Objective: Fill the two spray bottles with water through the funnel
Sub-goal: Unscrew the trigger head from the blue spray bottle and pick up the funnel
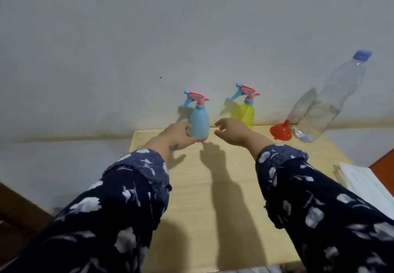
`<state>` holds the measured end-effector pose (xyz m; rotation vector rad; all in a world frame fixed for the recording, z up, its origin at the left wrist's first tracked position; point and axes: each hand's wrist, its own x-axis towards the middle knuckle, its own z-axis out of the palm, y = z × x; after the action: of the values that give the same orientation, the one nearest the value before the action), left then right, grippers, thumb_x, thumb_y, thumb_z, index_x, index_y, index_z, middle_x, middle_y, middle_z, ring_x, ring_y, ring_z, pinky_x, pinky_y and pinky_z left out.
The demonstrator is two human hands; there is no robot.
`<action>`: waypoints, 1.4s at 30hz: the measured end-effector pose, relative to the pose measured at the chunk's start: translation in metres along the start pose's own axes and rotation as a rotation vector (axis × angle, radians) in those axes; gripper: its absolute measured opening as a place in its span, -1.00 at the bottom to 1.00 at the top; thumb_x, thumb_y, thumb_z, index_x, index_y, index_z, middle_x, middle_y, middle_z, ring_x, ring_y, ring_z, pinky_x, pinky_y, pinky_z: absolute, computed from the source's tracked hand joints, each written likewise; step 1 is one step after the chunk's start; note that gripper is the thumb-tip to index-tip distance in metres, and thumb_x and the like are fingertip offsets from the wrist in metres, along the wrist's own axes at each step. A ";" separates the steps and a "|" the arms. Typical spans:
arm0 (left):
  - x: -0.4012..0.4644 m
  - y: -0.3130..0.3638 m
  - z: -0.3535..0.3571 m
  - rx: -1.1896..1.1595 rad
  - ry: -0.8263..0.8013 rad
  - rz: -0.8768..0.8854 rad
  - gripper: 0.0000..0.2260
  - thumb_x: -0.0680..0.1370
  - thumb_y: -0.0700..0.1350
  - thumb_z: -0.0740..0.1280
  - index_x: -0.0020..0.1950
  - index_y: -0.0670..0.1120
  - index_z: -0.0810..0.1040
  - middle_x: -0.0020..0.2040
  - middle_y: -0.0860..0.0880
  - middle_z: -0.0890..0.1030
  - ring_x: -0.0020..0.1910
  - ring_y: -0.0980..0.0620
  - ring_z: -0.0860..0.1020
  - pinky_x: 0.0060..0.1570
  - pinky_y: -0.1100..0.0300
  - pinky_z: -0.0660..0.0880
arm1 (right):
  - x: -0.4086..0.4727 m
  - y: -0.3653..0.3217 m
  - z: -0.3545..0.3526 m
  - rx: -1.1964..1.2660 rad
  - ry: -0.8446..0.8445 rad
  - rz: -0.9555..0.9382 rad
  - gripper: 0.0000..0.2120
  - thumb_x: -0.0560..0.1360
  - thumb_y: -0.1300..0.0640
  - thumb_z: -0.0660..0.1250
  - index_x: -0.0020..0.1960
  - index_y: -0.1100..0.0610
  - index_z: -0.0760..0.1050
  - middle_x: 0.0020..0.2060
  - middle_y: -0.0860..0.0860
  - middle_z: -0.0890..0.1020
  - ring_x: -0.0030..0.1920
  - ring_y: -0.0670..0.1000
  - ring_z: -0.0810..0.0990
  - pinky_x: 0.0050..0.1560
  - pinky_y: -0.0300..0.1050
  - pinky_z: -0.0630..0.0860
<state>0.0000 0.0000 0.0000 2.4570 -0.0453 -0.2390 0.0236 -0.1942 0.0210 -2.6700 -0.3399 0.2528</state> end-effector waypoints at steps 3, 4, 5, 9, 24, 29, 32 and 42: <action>0.027 -0.002 0.016 -0.161 0.091 -0.022 -0.43 0.46 0.02 0.44 0.41 -0.07 0.36 0.05 0.10 0.53 -0.01 0.06 0.53 -0.09 0.18 0.48 | 0.033 0.007 0.009 0.181 0.069 0.008 -0.53 0.55 0.04 0.28 0.40 0.18 0.34 0.31 0.14 0.50 0.30 0.11 0.47 0.24 -0.10 0.35; 0.034 -0.004 0.024 -0.187 0.113 -0.046 -0.39 0.46 0.03 0.44 0.44 -0.05 0.30 0.17 0.04 0.52 0.06 0.02 0.53 0.00 0.07 0.52 | 0.041 0.007 0.014 0.237 0.094 -0.002 -0.52 0.54 0.03 0.30 0.40 0.19 0.34 0.32 0.14 0.48 0.30 0.11 0.46 0.25 -0.09 0.35; 0.042 -0.006 0.032 -0.192 0.136 -0.082 -0.34 0.46 0.04 0.44 0.48 -0.04 0.24 0.30 -0.02 0.46 0.17 -0.04 0.51 0.11 -0.03 0.51 | 0.053 0.009 0.019 0.309 0.127 -0.001 -0.51 0.53 0.03 0.32 0.40 0.18 0.36 0.32 0.13 0.48 0.30 0.10 0.46 0.25 -0.09 0.35; 0.071 -0.011 0.054 -0.241 0.235 -0.097 -0.33 0.46 0.00 0.43 0.49 -0.07 0.21 0.41 -0.08 0.36 0.33 -0.11 0.43 0.24 -0.12 0.45 | 0.086 0.007 0.031 0.619 0.262 -0.004 -0.55 0.45 0.03 0.43 0.28 0.15 0.46 0.23 0.02 0.54 0.23 0.02 0.49 0.24 -0.11 0.41; 0.080 -0.003 0.080 -0.228 0.447 -0.229 -0.20 0.22 0.29 0.39 0.37 0.14 0.15 0.13 0.06 0.53 0.00 -0.02 0.57 -0.12 -0.04 0.57 | 0.112 -0.015 0.042 0.910 0.373 0.011 -0.67 0.31 -0.04 0.55 -0.09 0.05 0.47 -0.30 -0.15 0.64 -0.26 -0.18 0.59 -0.23 -0.29 0.49; 0.040 0.001 0.071 -0.247 0.415 -0.196 -0.33 0.21 0.34 0.40 0.25 0.25 0.26 -0.03 0.13 0.59 -0.09 0.00 0.59 -0.13 -0.02 0.58 | 0.077 -0.022 0.034 1.029 0.243 0.038 -0.74 0.35 0.04 0.54 -0.11 0.14 0.52 -0.35 -0.07 0.64 -0.32 -0.11 0.59 -0.23 -0.23 0.52; 0.010 -0.001 0.069 -0.358 0.360 -0.172 -0.35 0.18 0.34 0.43 0.20 0.31 0.28 0.00 0.17 0.58 -0.06 0.06 0.60 -0.10 -0.02 0.59 | 0.048 -0.025 0.032 1.044 0.111 -0.041 -0.80 0.49 0.04 0.40 0.02 0.15 0.58 -0.31 -0.13 0.64 -0.35 -0.25 0.57 -0.27 -0.37 0.48; -0.080 0.006 0.090 -0.314 0.273 -0.162 -0.26 0.11 0.33 0.36 0.26 0.25 0.25 -0.04 0.13 0.59 -0.14 0.06 0.60 -0.18 0.03 0.60 | -0.053 -0.038 0.064 1.049 0.274 0.086 -0.89 0.47 0.03 0.39 -0.08 0.03 0.49 -0.25 -0.11 0.63 -0.25 -0.15 0.56 -0.30 -0.34 0.44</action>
<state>-0.0945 -0.0524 -0.0526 2.1595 0.2889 0.0221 -0.0491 -0.1495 -0.0128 -1.6466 0.0188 0.0507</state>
